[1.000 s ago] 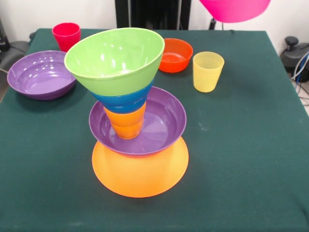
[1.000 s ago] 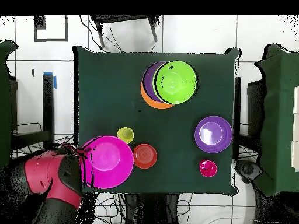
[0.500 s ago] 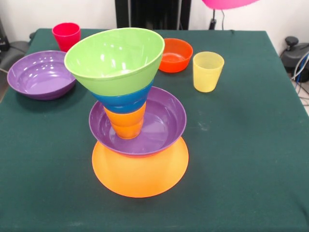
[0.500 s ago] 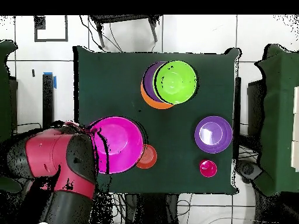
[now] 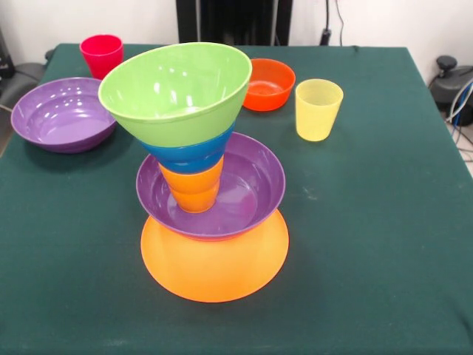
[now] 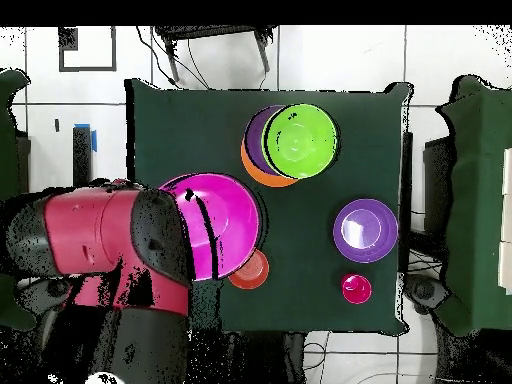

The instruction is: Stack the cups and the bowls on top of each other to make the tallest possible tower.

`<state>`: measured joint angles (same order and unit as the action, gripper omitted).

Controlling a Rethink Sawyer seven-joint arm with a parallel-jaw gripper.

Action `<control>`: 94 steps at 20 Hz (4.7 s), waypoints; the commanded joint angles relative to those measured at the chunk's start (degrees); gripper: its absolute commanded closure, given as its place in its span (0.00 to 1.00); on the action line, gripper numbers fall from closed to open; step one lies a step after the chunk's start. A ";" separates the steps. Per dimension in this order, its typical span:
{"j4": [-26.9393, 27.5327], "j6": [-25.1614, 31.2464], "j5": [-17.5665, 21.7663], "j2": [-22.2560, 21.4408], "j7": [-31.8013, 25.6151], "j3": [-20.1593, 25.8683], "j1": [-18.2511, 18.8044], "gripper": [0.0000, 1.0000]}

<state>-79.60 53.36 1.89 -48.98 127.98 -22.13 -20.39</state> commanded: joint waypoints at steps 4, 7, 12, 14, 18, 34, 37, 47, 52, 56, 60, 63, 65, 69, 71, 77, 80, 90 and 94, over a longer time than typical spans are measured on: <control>7.99 8.26 6.00 1.43 -24.96 14.63 8.54 1.00; 11.85 11.08 6.09 2.58 -27.25 17.06 10.98 1.00; 17.99 14.44 6.26 5.27 -30.50 20.96 15.10 1.00; 18.86 14.84 6.35 5.85 -31.15 21.89 16.34 1.00; 19.45 14.14 6.78 6.89 -31.75 23.47 18.29 1.00; 21.87 17.55 10.07 6.87 -35.54 27.07 22.32 1.00; 23.46 19.86 11.74 6.47 -37.28 27.11 22.92 1.00; 19.52 15.78 16.06 2.85 -37.88 25.79 25.15 1.00; 14.89 9.11 16.86 2.59 -35.48 26.25 26.24 1.00; 11.33 5.72 16.34 1.65 -34.16 26.95 27.24 1.00; 9.17 3.03 16.65 1.05 -33.09 27.01 27.73 1.00; 7.61 1.10 17.21 0.76 -29.98 26.05 27.15 1.00; 7.12 0.43 17.76 0.81 -27.46 25.10 26.35 1.00; 6.38 -0.75 18.35 0.93 -24.13 23.60 25.23 1.00; 6.00 -1.23 18.10 0.98 -24.23 23.83 25.46 1.00; 5.04 -0.67 18.12 0.29 -24.59 23.84 25.67 1.00; 5.68 -0.58 19.31 0.38 -24.80 23.24 25.38 1.00; 7.25 -3.19 23.21 1.54 -24.68 23.06 25.70 1.00; 6.56 -4.74 24.10 1.61 -22.66 22.76 25.32 1.00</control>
<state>-68.16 52.37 21.01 -49.19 107.22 -0.32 5.98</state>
